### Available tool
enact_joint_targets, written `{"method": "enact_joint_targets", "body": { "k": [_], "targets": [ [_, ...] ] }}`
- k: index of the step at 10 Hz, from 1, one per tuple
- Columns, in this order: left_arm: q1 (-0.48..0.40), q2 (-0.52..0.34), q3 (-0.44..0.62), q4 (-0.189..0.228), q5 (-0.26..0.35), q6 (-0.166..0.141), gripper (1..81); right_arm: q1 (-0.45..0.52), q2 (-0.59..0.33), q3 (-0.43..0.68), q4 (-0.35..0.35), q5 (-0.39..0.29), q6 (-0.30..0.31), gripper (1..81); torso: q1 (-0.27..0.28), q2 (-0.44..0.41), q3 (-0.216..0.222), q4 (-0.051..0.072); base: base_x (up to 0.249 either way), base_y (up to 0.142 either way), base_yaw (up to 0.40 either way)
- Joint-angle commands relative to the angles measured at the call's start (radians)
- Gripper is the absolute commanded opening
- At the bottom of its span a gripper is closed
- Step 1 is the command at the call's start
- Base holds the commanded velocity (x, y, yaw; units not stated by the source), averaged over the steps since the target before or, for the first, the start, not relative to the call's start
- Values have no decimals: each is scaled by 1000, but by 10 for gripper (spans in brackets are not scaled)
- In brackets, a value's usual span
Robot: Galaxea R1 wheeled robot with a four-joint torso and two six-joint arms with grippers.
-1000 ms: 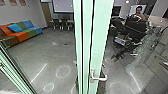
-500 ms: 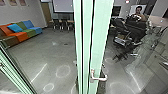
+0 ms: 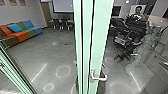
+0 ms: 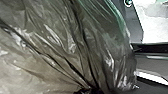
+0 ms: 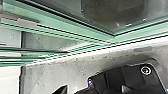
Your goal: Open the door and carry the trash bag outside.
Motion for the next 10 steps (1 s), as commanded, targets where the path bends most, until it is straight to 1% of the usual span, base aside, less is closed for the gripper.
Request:
{"method": "enact_joint_targets", "body": {
  "k": [1, 2, 3, 4, 5, 8, 10],
  "targets": [
    [-37, 15, 8, 6, 72, -1, 10, 208, -56, 16, 6, -171, 16, 811, 0, 0, 0, 0, 0, 0, 0],
    [-42, 14, 8, 3, 72, -1, 10, 257, -36, 3, -10, -220, 58, 811, 0, 0, 0, 0, 0, 0, 0],
    [-45, 15, 8, 1, 72, -2, 10, 297, -21, -7, -16, -261, 69, 811, 0, 0, 0, 0, 0, 0, 0],
    [-47, 15, 7, 1, 74, -2, 10, 325, -13, -20, -19, -287, 89, 811, 0, 0, 0, 0, 0, 0, 0],
    [-50, 15, 7, 1, 74, -4, 10, 347, 2, -36, -31, -300, 121, 811, 0, 0, 0, 0, 0, 0, 0],
    [-59, 17, 7, 1, 78, -4, 10, 430, 62, -47, -59, -301, 227, 811, 0, 0, 0, 0, 0, 0, 0],
    [-63, 17, 5, 3, 80, -4, 10, 466, 129, -53, -108, -301, 313, 811, 0, 0, 0, 0, 0, 0, 0]
  ]
}}
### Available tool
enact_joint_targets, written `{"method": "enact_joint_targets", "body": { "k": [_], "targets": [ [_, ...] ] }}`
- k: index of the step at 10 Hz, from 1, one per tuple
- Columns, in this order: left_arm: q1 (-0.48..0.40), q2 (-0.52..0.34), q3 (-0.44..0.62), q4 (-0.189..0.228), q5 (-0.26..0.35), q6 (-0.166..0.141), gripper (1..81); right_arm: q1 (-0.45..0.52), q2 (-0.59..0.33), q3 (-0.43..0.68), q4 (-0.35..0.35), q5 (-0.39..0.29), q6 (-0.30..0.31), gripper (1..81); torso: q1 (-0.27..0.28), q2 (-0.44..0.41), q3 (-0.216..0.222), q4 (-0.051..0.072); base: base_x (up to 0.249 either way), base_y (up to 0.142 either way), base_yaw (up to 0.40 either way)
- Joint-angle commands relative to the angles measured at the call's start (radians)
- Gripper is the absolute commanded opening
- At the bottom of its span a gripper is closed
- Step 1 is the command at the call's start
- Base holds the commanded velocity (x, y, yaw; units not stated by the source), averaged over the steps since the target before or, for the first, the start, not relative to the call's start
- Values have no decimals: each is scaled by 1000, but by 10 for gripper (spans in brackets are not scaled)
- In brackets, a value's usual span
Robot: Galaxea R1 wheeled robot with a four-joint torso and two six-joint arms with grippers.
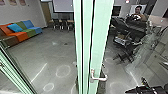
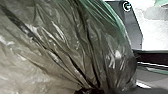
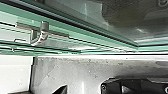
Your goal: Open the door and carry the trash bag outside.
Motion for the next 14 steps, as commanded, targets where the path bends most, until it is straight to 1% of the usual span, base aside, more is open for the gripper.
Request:
{"method": "enact_joint_targets", "body": {
  "k": [1, 2, 4, 5, 6, 9, 10, 11, 13, 14],
  "targets": [
    [-38, 11, 5, 3, 70, -3, 10, 145, 40, 3, -88, -50, 135, 811, 0, 0, 0, 0, 0, 0, 0],
    [-41, 11, 4, 2, 70, -4, 10, 161, 80, 0, -162, -66, 221, 811, 0, 0, 0, 0, 0, 0, 0],
    [-41, 8, 4, 3, 70, -3, 10, 181, 126, -17, -328, -70, 416, 811, 0, 0, 0, 0, 0, 0, 0],
    [-41, 8, 4, 3, 70, -3, 10, 190, 149, -14, -374, -69, 489, 811, 0, 0, 0, 0, 0, 0, 0],
    [-41, 10, 4, 2, 70, -3, 10, 202, 172, -19, -396, -66, 534, 811, 0, 0, -1, 0, 0, 0, 0],
    [-41, 7, 4, 3, 70, -3, 10, 268, 202, -3, -405, -64, 602, 811, 0, 0, -1, 0, 0, 0, 0],
    [-41, 8, 4, 2, 70, -3, 10, 276, 214, 0, -405, -64, 637, 811, 1, 0, -1, 0, 0, 0, 0],
    [-41, 11, 4, 3, 70, -3, 10, 297, 229, -8, -406, -67, 677, 811, 1, 0, -1, 0, 0, 0, 0],
    [-41, 13, 4, 2, 72, -3, 10, 357, 260, -9, -435, -76, 783, 811, 1, 0, -2, 0, 0, 0, 0],
    [-41, 11, 4, 2, 72, -3, 10, 365, 293, -23, -452, -96, 847, 811, 1, 0, -2, 0, 0, 0, 0]
  ]
}}
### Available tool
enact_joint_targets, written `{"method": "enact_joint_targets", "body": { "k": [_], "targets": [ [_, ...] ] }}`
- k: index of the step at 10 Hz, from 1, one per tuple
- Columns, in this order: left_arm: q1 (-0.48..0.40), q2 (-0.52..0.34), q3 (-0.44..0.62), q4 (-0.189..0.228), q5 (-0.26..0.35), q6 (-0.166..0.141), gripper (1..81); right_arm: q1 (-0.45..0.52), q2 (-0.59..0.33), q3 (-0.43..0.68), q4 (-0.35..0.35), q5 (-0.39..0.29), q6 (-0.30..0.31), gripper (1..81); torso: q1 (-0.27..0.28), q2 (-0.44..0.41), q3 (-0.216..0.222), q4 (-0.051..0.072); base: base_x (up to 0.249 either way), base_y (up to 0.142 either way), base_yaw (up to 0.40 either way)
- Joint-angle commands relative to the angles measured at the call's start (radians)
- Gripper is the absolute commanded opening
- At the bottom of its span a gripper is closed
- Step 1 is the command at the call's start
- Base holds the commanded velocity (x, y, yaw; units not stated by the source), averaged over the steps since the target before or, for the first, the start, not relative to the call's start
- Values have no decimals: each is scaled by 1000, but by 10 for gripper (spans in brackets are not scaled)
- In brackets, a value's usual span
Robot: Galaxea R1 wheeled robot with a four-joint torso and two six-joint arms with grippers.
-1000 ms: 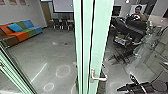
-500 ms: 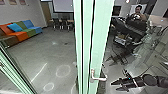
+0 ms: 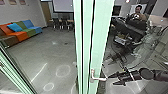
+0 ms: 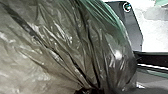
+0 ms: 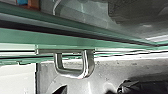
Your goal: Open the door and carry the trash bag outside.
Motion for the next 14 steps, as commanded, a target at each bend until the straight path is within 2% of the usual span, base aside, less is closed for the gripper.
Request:
{"method": "enact_joint_targets", "body": {
  "k": [1, 3, 7, 11, 12, 14],
  "targets": [
    [-35, 8, 3, 2, 70, -3, 10, 135, 60, -27, -51, -41, 152, 811, 0, 0, 0, 0, 0, 0, 0],
    [-31, 3, 3, -1, 70, -6, 10, 106, 146, -93, -134, -58, 331, 811, 0, 0, 0, 0, 0, 0, 0],
    [-29, -1, 3, -3, 69, -6, 10, 96, 247, -132, -355, -176, 646, 811, 1, 0, 0, 0, 0, 0, 0],
    [-28, -7, 3, -3, 69, -6, 10, 78, 319, -127, -597, -392, 982, 811, 1, 1, -1, 0, 0, 0, 0],
    [-28, -7, 3, -3, 69, -6, 10, 63, 341, -129, -630, -429, 1021, 811, 1, 1, 0, 0, 0, 0, 0],
    [-26, -12, 3, -4, 69, -6, 10, -8, 367, -182, -653, -424, 1031, 811, 1, 0, 0, 0, 0, 0, 0]
  ]
}}
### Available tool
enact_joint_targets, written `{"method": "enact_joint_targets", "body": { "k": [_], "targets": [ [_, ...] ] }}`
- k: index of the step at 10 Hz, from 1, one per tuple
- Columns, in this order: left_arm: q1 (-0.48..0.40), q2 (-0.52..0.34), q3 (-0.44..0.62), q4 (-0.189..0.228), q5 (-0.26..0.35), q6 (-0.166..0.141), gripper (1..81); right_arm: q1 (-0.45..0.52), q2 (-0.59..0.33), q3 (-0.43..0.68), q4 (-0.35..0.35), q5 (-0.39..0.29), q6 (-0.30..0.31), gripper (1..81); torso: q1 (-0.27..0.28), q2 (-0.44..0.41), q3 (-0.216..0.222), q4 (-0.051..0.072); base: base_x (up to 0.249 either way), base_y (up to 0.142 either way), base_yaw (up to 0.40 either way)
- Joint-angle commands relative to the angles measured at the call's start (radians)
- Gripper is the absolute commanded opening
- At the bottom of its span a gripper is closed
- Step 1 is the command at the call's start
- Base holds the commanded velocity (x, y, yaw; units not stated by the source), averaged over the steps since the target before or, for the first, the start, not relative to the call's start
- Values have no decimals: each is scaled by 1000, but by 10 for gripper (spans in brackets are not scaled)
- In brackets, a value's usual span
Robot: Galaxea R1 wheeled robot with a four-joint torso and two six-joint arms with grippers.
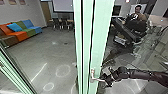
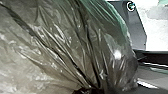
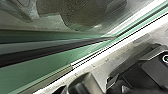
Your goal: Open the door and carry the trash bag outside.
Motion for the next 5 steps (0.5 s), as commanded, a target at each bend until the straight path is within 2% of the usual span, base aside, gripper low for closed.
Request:
{"method": "enact_joint_targets", "body": {
  "k": [1, 3, 5],
  "targets": [
    [-27, 5, 6, -2, 68, -2, 10, 2, 39, -63, -26, -60, 27, 811, 0, 0, 0, 0, 0, 0, 0],
    [-25, 5, 6, -1, 70, -2, 10, -94, 56, -127, -47, 5, 26, 811, 0, 0, 0, 0, 0, 0, 0],
    [-24, 5, 6, 1, 70, -2, 10, -200, 57, -205, -60, 113, 24, 811, 0, 0, 0, 0, 0, 0, 0]
  ]
}}
